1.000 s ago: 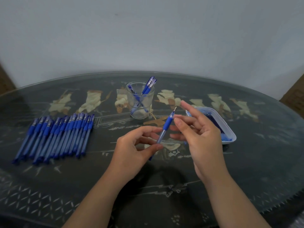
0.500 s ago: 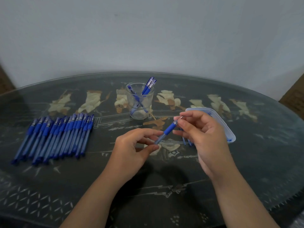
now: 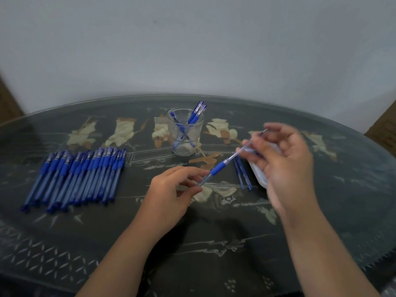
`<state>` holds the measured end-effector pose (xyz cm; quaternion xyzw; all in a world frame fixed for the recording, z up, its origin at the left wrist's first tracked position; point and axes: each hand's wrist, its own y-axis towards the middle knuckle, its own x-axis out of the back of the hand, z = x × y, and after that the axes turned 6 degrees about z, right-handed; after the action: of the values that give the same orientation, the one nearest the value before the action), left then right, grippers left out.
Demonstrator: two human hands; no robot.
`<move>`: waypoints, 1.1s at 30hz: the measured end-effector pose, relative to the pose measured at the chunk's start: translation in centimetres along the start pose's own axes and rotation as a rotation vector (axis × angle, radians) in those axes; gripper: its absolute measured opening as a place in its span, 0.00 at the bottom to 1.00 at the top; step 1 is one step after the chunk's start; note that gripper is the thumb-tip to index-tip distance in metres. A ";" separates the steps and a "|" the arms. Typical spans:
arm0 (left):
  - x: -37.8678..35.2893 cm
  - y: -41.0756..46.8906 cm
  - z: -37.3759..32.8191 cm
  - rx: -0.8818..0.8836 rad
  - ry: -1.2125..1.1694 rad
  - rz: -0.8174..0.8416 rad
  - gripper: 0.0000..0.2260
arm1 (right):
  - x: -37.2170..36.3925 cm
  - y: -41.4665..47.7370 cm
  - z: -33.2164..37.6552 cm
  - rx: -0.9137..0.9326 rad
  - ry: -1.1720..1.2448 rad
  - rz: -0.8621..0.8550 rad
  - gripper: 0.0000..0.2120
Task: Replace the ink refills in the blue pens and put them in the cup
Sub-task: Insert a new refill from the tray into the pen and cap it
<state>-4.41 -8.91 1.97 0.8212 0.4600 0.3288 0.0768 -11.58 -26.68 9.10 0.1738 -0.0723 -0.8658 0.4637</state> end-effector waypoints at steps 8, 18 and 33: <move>1.1 -0.1 1.5 0.144 -0.005 -0.219 0.21 | 1.5 8.8 2.5 -0.076 -0.338 -0.030 0.12; 1.5 0.0 2.5 0.304 -0.202 -0.430 0.19 | 1.5 11.0 -6.1 -0.551 -0.639 0.215 0.16; 1.1 0.2 2.4 0.346 -0.174 -0.401 0.20 | 1.5 11.2 -8.9 -0.471 -0.831 0.186 0.19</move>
<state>-2.36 -7.75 0.70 0.7397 0.6544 0.1519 0.0380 -0.36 -33.85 3.65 -0.3034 -0.0684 -0.8095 0.4979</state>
